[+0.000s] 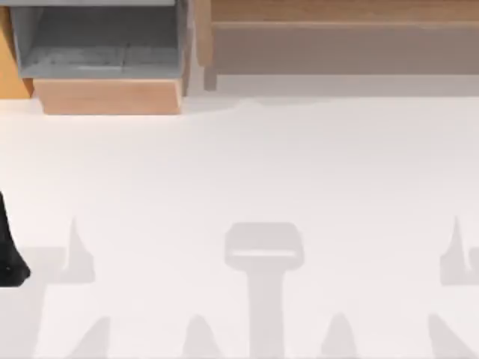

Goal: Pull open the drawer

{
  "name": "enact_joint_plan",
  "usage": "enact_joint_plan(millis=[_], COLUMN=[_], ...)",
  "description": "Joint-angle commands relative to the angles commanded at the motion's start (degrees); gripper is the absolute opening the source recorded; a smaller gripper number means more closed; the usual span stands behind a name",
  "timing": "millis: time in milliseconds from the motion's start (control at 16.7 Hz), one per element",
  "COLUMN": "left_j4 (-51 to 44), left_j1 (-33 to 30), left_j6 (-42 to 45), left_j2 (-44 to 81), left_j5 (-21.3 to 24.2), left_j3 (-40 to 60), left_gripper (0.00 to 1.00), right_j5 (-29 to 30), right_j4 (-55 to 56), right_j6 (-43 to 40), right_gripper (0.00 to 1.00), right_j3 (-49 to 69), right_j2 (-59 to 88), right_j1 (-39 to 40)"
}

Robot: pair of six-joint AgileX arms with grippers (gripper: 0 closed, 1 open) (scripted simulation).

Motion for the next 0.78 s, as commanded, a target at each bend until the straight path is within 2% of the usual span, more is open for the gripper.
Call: enact_joint_plan(millis=[180, 300, 480, 780], left_j4=[0.62, 2.90, 8.30, 19.15], left_j1=[-0.77, -3.96, -12.40, -29.97], left_j6=[0.03, 0.08, 0.17, 0.59], left_j2=[0.78, 3.99, 13.27, 34.41], left_j5=[-0.78, -3.98, -12.57, -30.14], left_j3=[0.52, 2.45, 6.98, 16.08], left_gripper=[1.00, 1.00, 1.00, 1.00], right_j5=[0.00, 0.00, 0.00, 0.00], right_j4=[0.00, 0.00, 0.00, 0.00], right_j6=[0.00, 0.00, 0.00, 0.00], right_gripper=[1.00, 1.00, 1.00, 1.00], right_j3=[0.00, 0.00, 0.00, 0.00], right_j2=[0.00, 0.00, 0.00, 0.00], right_j1=[0.00, 0.00, 0.00, 0.00])
